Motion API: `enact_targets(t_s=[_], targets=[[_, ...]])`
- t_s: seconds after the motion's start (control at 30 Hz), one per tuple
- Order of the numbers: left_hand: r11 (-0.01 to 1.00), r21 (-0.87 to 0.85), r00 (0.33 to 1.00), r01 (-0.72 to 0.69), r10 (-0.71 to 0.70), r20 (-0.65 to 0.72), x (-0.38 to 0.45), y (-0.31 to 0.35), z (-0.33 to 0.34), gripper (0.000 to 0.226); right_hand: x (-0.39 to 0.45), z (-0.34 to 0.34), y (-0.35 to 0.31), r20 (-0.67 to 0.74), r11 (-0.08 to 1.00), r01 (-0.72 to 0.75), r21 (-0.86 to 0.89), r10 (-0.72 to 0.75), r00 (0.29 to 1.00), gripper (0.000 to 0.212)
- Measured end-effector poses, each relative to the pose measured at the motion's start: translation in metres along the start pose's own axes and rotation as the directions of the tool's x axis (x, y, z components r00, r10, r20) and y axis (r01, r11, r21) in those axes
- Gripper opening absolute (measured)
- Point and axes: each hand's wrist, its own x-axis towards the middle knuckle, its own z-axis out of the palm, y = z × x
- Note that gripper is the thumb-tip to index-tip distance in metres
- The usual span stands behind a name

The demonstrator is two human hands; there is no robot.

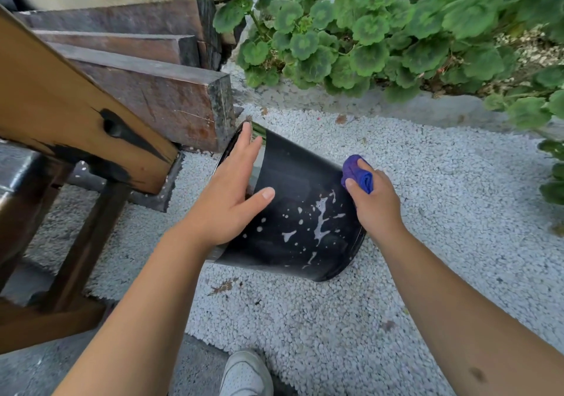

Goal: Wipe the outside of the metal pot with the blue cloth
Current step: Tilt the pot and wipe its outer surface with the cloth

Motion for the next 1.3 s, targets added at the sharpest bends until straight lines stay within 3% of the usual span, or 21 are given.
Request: enact_targets(t_s=[0.2,0.3,0.37,0.43,0.63,0.83,1.1,1.2,1.3], targets=[[1.0,-0.003,0.998,-0.008,0.007,-0.062,0.003,0.0,0.006,0.078,-0.012,0.005,-0.026,-0.189,0.984,0.029,0.174,0.004,0.982,0.039],[0.997,-0.075,0.996,-0.025,0.019,-0.089,0.005,0.001,0.011,0.091,-0.04,0.027,-0.07,-0.13,0.958,0.241,0.156,-0.222,0.966,0.044],[0.994,-0.104,0.995,-0.042,0.032,-0.099,0.006,0.003,0.015,0.097,-0.065,0.054,-0.093,-0.017,0.892,0.451,0.012,-0.451,0.892,0.051],[0.994,-0.101,0.994,-0.042,0.031,-0.105,0.006,0.004,0.017,0.098,-0.081,0.075,-0.101,0.016,0.84,0.523,-0.146,-0.526,0.85,0.056],[0.997,0.064,0.994,-0.053,0.059,-0.092,0.011,0.01,0.016,0.096,-0.058,0.062,-0.073,0.022,0.835,0.535,-0.131,-0.537,0.844,0.052],[0.994,0.092,0.987,0.062,-0.048,-0.151,0.01,-0.003,0.011,0.082,-0.041,0.038,-0.012,-0.02,0.926,0.285,-0.25,-0.299,0.954,0.052],[0.997,0.065,0.985,0.046,-0.035,-0.169,0.009,-0.004,0.013,0.081,-0.033,0.02,0.014,-0.091,0.948,0.121,-0.293,-0.154,0.984,0.057],[0.999,0.019,0.984,0.036,-0.032,-0.174,0.006,-0.004,0.013,0.086,-0.038,0.026,0.006,-0.119,0.952,0.141,-0.273,-0.178,0.977,0.053],[1.0,-0.013,0.983,0.006,-0.008,-0.186,0.004,-0.004,0.016,0.088,-0.049,0.042,-0.025,-0.08,0.939,0.276,-0.205,-0.297,0.951,0.05]])
